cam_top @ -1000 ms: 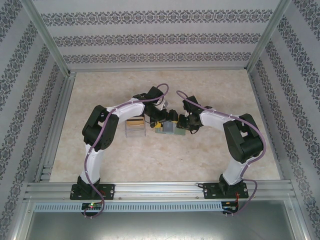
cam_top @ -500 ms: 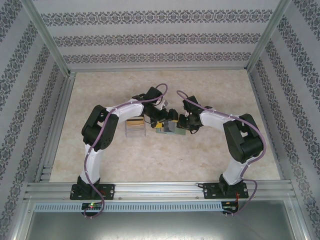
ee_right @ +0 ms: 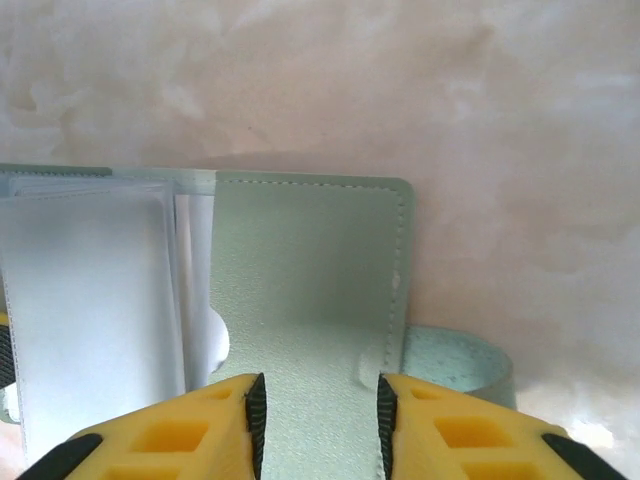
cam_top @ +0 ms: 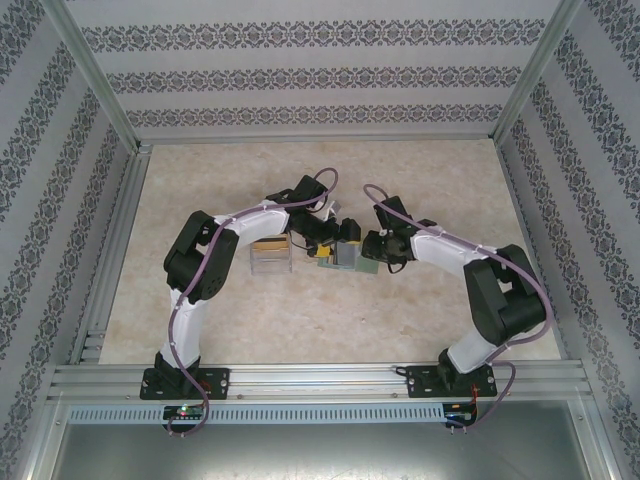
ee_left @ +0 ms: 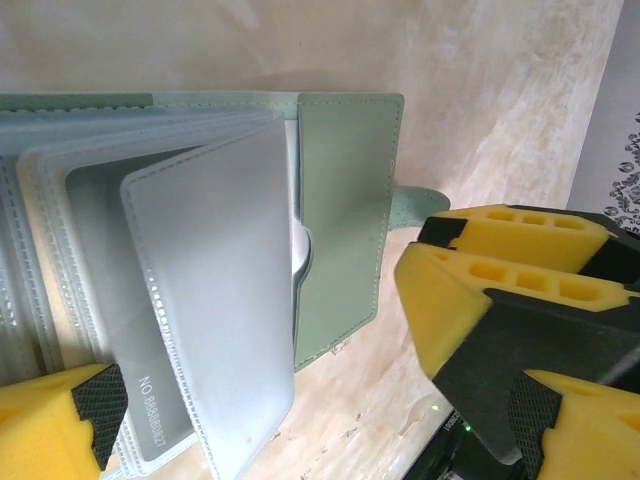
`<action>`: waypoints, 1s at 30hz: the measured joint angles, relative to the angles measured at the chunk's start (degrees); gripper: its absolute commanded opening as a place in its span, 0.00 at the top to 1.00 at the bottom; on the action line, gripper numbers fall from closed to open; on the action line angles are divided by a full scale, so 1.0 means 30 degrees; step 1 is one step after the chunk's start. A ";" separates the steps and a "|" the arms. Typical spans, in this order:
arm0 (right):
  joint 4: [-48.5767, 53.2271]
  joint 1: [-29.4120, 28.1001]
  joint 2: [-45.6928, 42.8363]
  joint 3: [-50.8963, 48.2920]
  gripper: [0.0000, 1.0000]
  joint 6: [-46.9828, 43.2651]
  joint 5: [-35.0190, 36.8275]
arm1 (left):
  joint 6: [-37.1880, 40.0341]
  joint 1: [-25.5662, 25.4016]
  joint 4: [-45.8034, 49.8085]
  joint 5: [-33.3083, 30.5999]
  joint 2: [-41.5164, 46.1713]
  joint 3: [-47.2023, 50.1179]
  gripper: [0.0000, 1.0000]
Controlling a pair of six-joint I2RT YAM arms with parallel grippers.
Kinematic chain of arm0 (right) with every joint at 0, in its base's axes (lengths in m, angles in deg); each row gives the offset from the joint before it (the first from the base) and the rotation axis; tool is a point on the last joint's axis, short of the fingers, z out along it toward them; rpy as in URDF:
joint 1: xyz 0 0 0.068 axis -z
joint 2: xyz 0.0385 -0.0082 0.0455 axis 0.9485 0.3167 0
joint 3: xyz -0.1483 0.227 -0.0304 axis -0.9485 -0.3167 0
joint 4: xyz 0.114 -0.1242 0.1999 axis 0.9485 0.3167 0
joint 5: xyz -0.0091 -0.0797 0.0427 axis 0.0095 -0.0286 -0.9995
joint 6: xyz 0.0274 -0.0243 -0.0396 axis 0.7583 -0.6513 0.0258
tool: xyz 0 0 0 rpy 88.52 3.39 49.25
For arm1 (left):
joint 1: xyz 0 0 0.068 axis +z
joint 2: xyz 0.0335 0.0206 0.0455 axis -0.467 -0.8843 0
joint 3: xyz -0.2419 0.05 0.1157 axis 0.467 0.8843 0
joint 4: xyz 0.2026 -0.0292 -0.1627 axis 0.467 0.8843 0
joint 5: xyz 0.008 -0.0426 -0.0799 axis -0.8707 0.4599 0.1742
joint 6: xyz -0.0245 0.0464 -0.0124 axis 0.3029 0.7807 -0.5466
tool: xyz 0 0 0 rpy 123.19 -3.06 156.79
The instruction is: Take the credit cards out of the card holder
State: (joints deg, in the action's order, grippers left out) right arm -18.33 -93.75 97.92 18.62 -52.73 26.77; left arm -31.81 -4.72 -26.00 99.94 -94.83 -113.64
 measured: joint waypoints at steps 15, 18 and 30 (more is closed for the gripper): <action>-0.0918 0.0364 0.0976 -0.0962 0.73 0.0882 -0.1173 | -0.0036 -0.0007 -0.0029 0.0321 -0.0015 0.0036 0.00; -0.0991 0.0379 0.0984 -0.0962 0.73 0.0947 -0.1319 | -0.0138 -0.0036 -0.0204 0.0546 -0.0066 0.0036 0.00; -0.1027 0.0379 0.0969 -0.0962 0.68 0.0962 -0.1377 | -0.0146 -0.0044 -0.0372 0.0729 -0.0131 0.0015 0.00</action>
State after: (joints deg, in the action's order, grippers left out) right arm -21.41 -92.62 100.83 15.74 -49.84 22.64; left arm -32.25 -4.85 -27.12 102.13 -95.23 -113.59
